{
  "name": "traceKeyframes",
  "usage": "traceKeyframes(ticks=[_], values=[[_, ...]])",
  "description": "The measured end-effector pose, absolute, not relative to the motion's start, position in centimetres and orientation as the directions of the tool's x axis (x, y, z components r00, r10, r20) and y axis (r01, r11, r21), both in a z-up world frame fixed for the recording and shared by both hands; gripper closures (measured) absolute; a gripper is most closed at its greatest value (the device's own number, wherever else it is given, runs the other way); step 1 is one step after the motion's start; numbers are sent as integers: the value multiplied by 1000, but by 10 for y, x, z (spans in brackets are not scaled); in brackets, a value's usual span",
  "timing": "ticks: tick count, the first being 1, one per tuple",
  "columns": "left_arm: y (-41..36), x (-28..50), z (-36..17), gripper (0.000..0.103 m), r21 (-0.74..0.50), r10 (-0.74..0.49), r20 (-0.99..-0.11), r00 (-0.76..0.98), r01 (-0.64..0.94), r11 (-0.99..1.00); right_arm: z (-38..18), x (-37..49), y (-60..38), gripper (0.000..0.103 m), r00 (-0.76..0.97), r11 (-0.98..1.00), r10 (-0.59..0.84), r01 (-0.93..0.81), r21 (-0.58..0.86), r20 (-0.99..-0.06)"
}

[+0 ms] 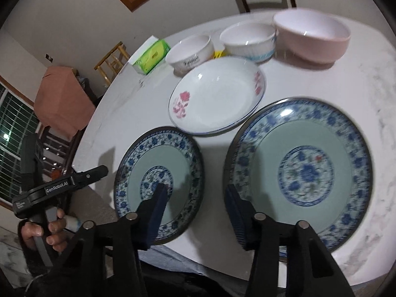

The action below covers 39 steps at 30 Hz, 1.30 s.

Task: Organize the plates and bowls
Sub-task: 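Grasp the rim of the large blue-and-white plate with the left tool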

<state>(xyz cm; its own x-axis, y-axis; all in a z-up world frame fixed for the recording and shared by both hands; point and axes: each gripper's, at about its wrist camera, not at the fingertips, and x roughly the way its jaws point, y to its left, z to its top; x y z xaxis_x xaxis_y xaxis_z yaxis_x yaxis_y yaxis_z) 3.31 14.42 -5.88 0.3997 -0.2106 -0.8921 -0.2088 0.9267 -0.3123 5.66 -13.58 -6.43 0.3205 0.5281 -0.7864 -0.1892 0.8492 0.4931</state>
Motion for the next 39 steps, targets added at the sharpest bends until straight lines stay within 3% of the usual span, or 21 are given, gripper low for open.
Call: traceKeyframes(ticks=[13,21,30,34,37,39], values=[[161,34,-80,58,-390,-296,-885,361,-225,893,-104,77,-110,68,212,845,536,-130,519,-818],[165,34,-90,58,-398,-307,-886,347,-231,888,-115,85,-95,69,183,855,519,-112,507,-835],[167,36,-100,70,-395,-312,-892,327,-227,890,-125,90,-88,69,181,859,512,-109,501,-839],[168,36,-106,76,-388,-307,-897,319,-232,892,-127,91,-85,75,183,863,504,-117,491,-844],[166,36,-110,88,-393,-317,-895,314,-220,893,-127,89,-83,80,187,868,496,-128,479,-848],[165,36,-110,89,-379,-302,-898,318,-214,901,-127,88,-80,84,197,879,476,-138,456,-857]])
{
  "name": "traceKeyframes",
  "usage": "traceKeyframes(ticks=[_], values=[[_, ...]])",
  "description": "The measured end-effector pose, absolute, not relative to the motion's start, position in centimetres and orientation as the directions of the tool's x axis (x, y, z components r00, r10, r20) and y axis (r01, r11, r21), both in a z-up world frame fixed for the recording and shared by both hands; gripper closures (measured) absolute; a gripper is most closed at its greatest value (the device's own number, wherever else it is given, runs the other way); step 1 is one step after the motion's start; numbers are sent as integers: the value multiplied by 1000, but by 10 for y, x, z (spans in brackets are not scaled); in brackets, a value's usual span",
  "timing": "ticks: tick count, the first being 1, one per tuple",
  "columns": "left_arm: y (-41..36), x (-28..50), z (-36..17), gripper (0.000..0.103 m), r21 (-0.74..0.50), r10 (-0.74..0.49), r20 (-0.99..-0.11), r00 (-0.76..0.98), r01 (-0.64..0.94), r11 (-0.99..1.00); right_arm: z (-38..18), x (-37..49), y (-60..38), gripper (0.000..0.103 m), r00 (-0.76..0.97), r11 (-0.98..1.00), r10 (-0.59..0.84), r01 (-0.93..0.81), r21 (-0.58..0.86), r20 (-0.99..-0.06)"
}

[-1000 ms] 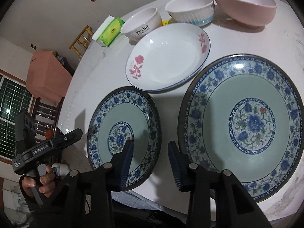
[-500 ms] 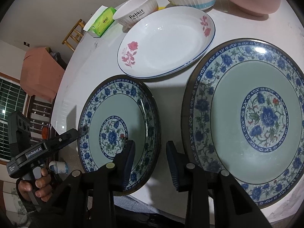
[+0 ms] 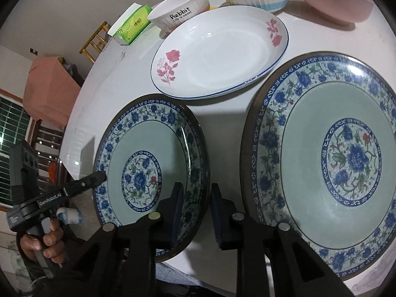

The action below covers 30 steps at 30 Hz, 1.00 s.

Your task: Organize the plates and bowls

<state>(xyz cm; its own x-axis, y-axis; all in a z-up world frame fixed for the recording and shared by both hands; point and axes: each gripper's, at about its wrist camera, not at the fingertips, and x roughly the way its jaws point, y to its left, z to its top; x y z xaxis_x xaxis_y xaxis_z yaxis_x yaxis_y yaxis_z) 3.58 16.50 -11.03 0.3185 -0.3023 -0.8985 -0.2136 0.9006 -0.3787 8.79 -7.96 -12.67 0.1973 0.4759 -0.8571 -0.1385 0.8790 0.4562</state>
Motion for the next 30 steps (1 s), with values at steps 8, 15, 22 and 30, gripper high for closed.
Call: traceKeyframes(ticks=[8,15,22,30], values=[[172,33,-98,90,-337,-252,-896,365,-191,922,-122,83,-70,87,195,866,499,-142,479,-845],[186,31,-92,90,-318,-222,-895,388,-204,926,-120,83,-52,86,203,868,494,-183,462,-846],[197,40,-88,90,-284,-181,-895,408,-206,937,-120,87,-44,86,224,866,498,-182,466,-838],[215,55,-93,89,-256,-151,-901,407,-217,942,-126,83,-34,86,243,866,500,-167,471,-831]])
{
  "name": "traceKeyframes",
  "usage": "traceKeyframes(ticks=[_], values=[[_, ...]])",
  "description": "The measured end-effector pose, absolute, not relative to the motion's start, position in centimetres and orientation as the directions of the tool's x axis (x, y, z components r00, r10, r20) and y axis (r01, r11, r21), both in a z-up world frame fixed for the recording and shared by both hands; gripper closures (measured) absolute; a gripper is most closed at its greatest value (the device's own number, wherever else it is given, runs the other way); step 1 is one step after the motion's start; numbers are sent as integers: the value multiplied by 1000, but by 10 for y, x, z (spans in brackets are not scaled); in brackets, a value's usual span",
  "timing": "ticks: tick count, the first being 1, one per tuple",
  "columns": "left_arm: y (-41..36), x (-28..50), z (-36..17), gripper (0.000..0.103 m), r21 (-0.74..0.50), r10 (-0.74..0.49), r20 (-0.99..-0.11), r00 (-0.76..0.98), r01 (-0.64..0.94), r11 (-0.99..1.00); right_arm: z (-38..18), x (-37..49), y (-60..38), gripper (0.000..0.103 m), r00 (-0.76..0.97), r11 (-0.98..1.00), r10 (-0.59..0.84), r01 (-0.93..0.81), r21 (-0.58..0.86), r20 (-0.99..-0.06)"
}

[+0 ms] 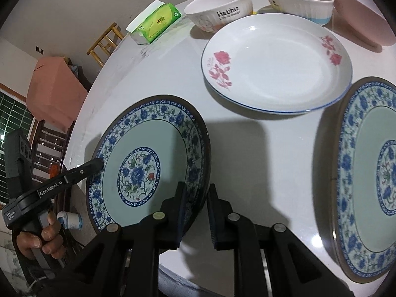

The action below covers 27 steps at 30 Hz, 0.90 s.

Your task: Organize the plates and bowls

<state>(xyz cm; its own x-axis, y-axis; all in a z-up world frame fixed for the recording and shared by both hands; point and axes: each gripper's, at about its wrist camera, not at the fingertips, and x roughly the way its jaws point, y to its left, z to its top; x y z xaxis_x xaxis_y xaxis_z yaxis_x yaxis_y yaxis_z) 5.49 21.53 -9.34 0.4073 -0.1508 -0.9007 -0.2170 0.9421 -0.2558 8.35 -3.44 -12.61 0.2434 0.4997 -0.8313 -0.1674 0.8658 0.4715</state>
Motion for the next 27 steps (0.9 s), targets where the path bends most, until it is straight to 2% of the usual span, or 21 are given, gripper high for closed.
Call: traceKeyframes(ticks=[19,23,27], values=[[224,67,-106,87,-249,-141,-901,411,-222,943,-116,72,-22,83,282,901,423,-228,368,-861],[225,66,-105,79,-242,-129,-902,412,-237,941,-115,71,-21,77,276,903,416,-238,357,-867],[227,64,-102,74,-238,-116,-899,421,-249,939,-111,68,-24,77,292,909,401,-242,338,-869]])
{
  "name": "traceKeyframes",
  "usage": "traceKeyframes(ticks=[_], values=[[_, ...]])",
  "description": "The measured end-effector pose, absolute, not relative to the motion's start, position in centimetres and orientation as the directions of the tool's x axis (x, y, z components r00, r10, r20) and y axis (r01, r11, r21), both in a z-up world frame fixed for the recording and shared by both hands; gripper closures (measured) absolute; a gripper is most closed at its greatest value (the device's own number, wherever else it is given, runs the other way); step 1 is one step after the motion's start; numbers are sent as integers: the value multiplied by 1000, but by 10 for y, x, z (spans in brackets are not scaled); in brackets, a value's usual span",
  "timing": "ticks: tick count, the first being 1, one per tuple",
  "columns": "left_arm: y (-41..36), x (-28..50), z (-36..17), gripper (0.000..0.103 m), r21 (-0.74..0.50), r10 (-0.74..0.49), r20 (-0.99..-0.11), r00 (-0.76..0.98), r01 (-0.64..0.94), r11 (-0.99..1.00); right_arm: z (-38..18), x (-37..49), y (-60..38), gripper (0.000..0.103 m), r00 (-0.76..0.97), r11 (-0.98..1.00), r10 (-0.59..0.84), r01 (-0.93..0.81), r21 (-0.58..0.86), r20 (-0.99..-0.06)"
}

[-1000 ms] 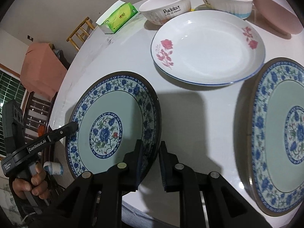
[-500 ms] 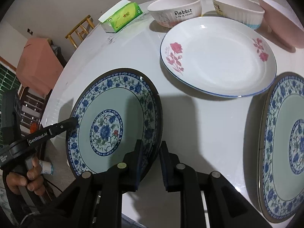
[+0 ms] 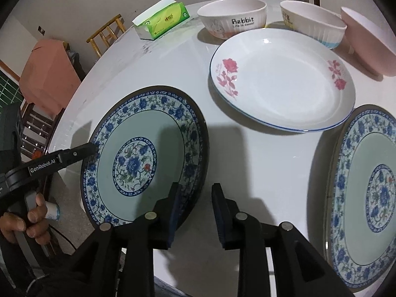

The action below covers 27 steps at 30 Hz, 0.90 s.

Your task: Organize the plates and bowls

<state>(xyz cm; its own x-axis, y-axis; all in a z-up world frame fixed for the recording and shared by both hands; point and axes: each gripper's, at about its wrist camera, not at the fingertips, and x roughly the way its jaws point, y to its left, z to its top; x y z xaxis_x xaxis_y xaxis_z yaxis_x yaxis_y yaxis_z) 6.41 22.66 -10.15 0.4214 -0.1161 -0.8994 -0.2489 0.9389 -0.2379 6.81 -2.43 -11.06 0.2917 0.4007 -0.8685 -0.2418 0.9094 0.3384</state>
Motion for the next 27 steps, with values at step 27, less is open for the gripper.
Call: traceKeyframes(ticks=[27], values=[[92,50,-53,50,-269,-229,-818,528,0,963,-56,34,-138,77,594,975,202,-197,103,-778]])
